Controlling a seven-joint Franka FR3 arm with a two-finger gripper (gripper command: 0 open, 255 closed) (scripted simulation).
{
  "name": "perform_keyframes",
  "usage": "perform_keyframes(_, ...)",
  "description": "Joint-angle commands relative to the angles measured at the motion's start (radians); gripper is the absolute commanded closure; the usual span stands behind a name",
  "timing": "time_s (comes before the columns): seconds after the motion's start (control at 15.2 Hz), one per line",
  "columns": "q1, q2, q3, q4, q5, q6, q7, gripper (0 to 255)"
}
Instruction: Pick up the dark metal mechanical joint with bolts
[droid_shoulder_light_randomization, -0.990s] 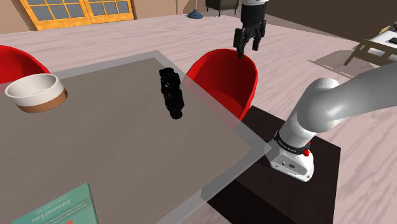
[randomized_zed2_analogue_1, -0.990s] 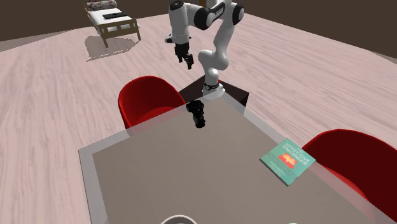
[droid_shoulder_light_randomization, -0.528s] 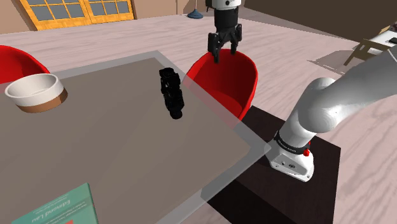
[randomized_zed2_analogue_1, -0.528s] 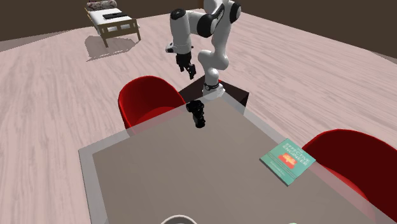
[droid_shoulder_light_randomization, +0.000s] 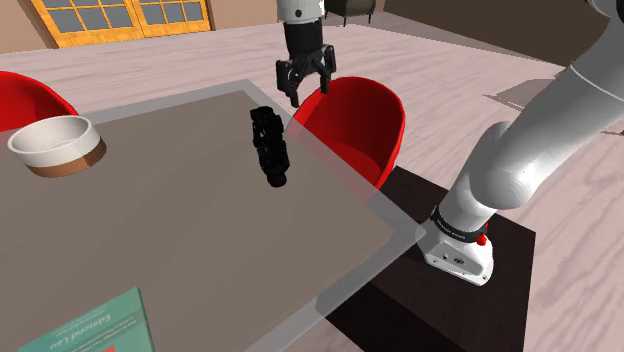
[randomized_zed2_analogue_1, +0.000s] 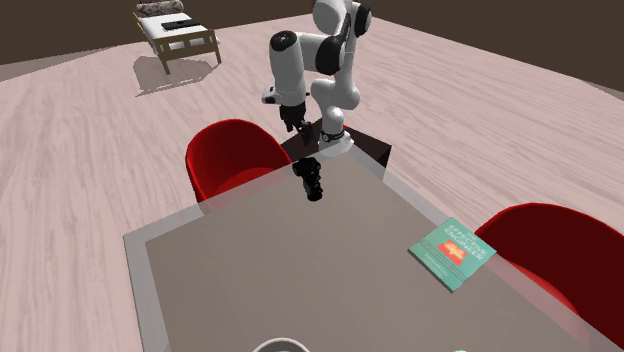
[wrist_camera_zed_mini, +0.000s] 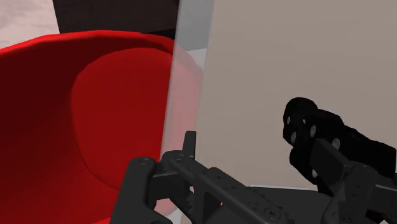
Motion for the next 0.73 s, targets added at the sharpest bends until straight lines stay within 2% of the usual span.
perform_keyframes(0.0, 0.007, 0.075, 0.02, 0.072, -0.006, 0.0, 0.033, 0)
perform_keyframes(0.46, 0.057, 0.337, 0.077, 0.339, -0.053, -0.017, 0.155, 0)
perform_keyframes(0.66, 0.058, 0.338, 0.076, 0.3, -0.054, 0.023, 0.155, 0)
